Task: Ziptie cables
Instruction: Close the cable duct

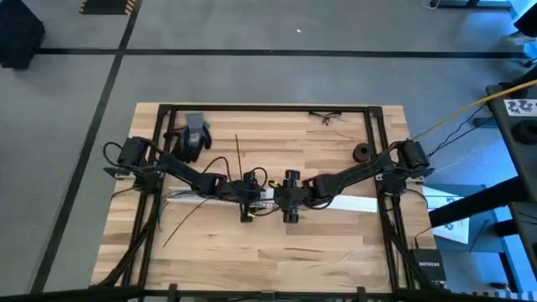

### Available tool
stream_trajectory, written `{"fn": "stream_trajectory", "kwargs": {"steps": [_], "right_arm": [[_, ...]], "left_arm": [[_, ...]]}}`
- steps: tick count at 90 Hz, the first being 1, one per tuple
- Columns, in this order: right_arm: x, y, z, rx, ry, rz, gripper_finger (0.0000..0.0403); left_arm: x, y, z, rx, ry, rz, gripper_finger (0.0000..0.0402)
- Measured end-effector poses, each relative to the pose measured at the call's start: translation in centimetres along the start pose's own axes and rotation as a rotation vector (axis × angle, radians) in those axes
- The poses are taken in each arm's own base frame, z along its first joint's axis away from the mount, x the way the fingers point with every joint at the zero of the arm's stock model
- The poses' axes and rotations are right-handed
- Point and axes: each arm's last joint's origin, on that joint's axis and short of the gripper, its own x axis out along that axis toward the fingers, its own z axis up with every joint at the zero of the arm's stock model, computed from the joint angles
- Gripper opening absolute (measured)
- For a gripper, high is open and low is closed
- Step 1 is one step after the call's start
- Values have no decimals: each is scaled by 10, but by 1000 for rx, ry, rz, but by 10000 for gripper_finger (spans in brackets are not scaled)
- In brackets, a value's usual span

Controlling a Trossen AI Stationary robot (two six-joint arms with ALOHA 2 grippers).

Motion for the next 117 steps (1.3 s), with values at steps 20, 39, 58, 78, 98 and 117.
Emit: {"fn": "stream_trajectory", "kwargs": {"steps": [20, 39, 58, 78, 98, 117], "right_arm": [[0, 2, 1, 19, -11, 46, 225], [2, 0, 1, 16, -15, 8, 225], [3, -5, 1, 17, -8, -32, 225], [17, -1, -2, -1, 23, 51, 225], [14, -1, -1, 2, 20, 69, 225], [-2, -4, 5, 17, -5, 90, 225]], "left_arm": [[1, 3, 0, -4, 2, 8, 217], [1, 5, 0, -5, 7, 12, 205], [0, 3, 0, 1, 8, 9, 209], [0, 3, 0, 5, 10, 3, 210], [0, 2, -1, 12, 11, 1, 210], [0, 3, 0, 13, 11, 8, 210]]}}
